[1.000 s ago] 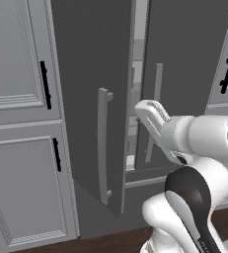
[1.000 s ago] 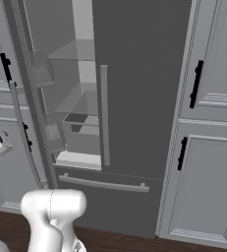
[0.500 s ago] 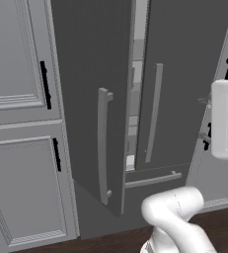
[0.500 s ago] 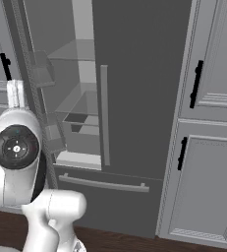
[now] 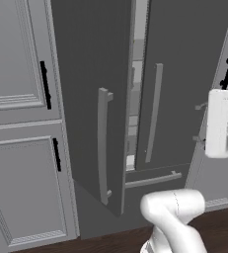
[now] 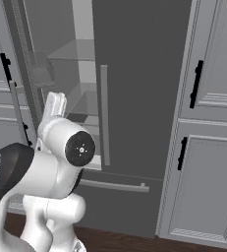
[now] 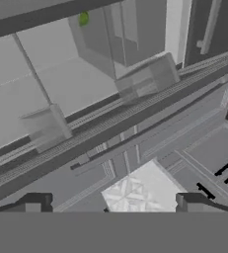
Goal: Grab a lemon wedge from the fridge and one ice cube from the ice bowl, and put them in the glass of lemonade.
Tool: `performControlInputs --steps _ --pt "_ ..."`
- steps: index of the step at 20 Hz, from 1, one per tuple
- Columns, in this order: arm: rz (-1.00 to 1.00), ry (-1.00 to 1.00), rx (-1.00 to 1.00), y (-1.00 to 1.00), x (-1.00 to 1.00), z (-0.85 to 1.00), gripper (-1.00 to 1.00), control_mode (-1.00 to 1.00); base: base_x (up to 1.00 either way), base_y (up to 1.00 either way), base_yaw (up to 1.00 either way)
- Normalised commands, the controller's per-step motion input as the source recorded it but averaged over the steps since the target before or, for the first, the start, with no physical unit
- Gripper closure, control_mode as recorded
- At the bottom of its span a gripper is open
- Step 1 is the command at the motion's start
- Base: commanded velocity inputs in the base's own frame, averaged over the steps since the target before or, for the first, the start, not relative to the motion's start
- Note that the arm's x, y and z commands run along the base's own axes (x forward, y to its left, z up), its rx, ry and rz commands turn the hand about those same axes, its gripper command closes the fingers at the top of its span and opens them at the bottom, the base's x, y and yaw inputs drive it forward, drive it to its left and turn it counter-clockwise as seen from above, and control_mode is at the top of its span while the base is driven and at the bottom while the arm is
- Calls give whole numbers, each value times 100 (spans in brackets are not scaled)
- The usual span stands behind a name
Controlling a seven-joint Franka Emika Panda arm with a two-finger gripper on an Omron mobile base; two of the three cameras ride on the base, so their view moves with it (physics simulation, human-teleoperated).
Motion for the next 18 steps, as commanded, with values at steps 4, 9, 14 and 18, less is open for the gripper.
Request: performControlInputs --steps 4,9,14,18 --pt "11 6 7 76 80 -88 -100 -100 0 0 0" --pt "13 4 3 51 60 -56 -100 -100 0 0 0" --pt "12 7 0 15 60 -43 -100 -100 0 0 0" --pt "11 0 3 1 68 -3 -100 -100 0 0 0"
